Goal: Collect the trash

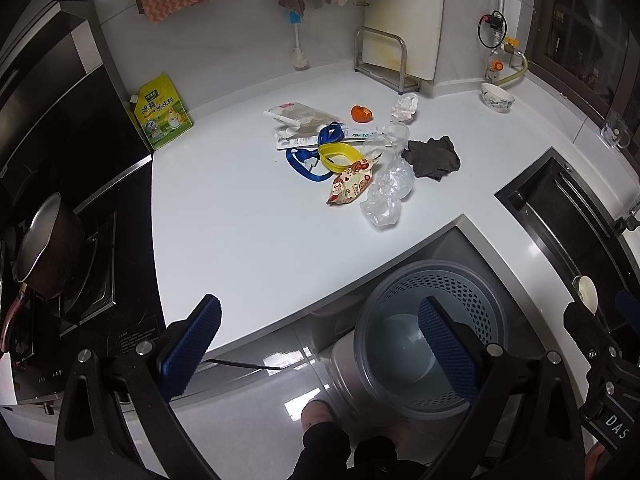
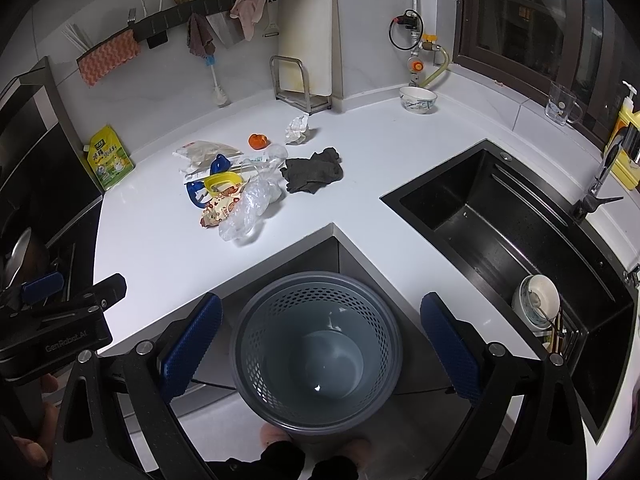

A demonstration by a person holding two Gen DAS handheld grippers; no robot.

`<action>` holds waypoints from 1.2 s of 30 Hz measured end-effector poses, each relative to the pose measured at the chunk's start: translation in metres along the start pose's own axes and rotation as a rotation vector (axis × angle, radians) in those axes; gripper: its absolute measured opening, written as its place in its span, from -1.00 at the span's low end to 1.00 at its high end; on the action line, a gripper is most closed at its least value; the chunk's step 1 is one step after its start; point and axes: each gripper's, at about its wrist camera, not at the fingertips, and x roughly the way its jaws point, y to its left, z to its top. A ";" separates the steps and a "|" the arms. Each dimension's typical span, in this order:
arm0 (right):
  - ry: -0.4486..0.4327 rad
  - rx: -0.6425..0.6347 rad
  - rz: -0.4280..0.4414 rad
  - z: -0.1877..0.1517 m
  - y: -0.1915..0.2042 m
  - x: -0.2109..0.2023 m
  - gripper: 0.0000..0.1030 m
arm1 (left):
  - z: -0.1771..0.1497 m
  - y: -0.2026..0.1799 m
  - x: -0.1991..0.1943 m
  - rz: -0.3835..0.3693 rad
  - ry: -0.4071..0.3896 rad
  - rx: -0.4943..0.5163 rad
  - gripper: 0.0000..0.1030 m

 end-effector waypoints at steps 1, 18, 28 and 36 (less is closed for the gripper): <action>-0.001 0.000 -0.001 -0.002 0.000 0.000 0.84 | -0.012 -0.006 0.003 0.002 -0.002 0.003 0.88; -0.006 0.004 -0.003 0.001 -0.002 0.001 0.84 | -0.011 -0.005 0.003 0.001 -0.006 0.002 0.88; -0.007 0.004 -0.001 0.000 -0.003 0.001 0.84 | -0.009 -0.006 0.003 0.002 -0.008 0.002 0.88; -0.006 0.005 0.001 0.000 -0.005 0.001 0.84 | -0.009 -0.006 0.003 0.003 -0.009 0.002 0.88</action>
